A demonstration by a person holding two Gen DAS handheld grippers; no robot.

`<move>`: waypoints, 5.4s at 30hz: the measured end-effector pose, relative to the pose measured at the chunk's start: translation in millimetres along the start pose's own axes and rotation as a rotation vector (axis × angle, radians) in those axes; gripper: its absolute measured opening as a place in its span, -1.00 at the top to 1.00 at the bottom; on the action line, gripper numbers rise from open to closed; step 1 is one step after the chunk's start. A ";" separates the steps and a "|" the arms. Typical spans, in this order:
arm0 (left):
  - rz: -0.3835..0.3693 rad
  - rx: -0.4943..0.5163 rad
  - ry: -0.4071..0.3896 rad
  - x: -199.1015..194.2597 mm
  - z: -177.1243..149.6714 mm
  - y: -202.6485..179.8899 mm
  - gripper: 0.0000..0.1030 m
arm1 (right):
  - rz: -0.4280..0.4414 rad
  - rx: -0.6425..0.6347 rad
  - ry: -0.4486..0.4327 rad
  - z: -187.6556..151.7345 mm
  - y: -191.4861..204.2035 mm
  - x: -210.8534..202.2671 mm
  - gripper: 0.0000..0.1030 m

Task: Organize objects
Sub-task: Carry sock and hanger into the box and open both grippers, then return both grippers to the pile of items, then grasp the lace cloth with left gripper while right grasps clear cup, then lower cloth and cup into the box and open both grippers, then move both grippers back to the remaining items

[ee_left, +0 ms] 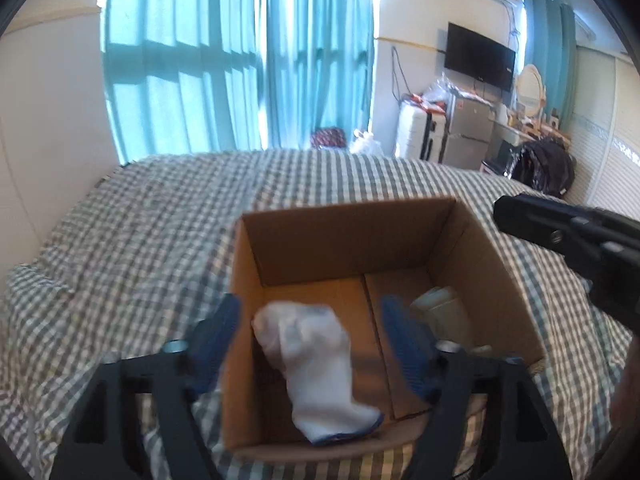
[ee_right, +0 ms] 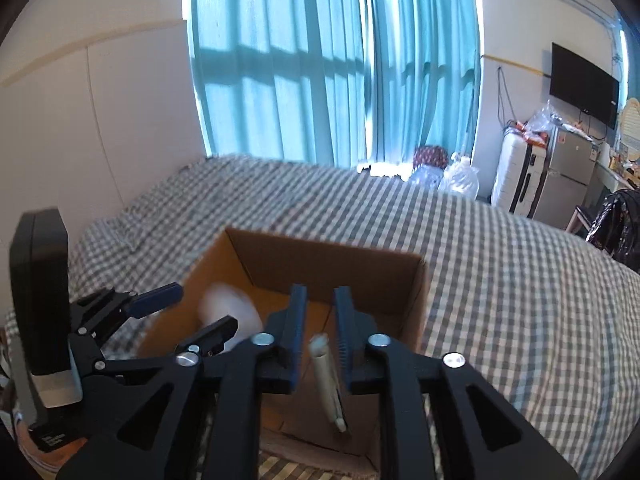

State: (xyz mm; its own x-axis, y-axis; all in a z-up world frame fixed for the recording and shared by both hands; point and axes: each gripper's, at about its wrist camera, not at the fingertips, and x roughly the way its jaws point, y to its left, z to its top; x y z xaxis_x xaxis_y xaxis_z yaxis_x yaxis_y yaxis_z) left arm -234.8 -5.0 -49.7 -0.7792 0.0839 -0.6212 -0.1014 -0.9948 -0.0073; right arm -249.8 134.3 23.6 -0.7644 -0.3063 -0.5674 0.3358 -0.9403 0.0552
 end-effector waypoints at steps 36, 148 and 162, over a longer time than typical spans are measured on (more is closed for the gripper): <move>0.109 -0.073 0.112 -84.2 -118.7 -23.7 -0.97 | -0.046 0.013 0.170 -128.3 -14.5 -97.4 -0.69; -0.041 -0.011 0.041 25.0 -3.8 -5.2 -0.32 | -0.029 0.066 -0.030 -7.9 -9.1 -1.6 -0.46; 0.020 -0.015 -0.135 -124.0 9.8 -0.9 -1.00 | -0.094 -0.024 -0.097 -7.0 23.2 -149.3 -0.76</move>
State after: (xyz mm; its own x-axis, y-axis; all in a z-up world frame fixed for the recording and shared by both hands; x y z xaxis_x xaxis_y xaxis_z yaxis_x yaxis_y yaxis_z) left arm -144.1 -13.9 35.1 -0.8573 0.0703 -0.5100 -0.0767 -0.9970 -0.0085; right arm -124.0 159.2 103.9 -0.8425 -0.2312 -0.4865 0.2727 -0.9620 -0.0151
